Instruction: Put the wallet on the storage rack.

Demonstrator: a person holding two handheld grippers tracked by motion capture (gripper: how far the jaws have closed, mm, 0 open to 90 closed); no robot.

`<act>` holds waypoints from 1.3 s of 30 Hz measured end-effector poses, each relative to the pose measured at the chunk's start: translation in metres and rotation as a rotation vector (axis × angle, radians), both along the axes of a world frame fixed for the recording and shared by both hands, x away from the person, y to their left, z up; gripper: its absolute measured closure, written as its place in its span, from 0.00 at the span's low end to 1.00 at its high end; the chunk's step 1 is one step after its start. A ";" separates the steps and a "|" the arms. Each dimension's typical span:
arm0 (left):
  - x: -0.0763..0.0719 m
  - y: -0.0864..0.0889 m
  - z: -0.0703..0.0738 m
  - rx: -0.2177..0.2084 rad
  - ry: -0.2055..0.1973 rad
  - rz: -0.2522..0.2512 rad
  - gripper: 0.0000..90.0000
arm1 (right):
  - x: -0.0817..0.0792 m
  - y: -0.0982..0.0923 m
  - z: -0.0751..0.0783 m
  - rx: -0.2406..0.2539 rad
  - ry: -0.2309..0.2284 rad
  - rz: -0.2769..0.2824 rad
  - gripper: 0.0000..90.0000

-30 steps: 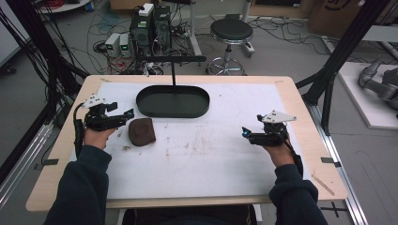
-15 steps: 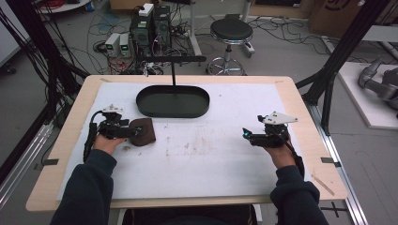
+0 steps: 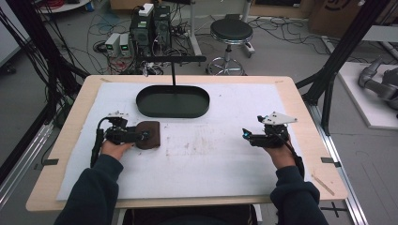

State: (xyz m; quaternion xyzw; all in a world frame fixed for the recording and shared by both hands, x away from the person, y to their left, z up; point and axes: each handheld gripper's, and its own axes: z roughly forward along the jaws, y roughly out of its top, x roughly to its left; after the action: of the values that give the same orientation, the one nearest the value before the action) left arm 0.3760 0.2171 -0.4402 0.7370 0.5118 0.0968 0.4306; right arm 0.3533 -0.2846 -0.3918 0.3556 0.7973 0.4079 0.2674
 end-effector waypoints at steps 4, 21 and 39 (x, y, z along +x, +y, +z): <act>-0.009 -0.021 0.002 0.015 -0.006 0.012 0.36 | 0.000 0.001 0.000 0.001 -0.001 0.005 0.24; -0.013 -0.098 0.003 0.042 -0.062 -0.033 0.40 | 0.001 0.000 0.000 0.003 -0.001 0.005 0.24; -0.013 -0.071 0.029 0.037 -0.294 -0.067 0.29 | 0.003 0.026 -0.002 0.048 0.019 0.026 0.24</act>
State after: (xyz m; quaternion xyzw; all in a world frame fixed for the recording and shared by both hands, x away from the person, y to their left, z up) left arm 0.3629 0.1462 -0.4113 0.7394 0.4164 0.1988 0.4903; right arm 0.3561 -0.2583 -0.3935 0.3550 0.7944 0.4270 0.2460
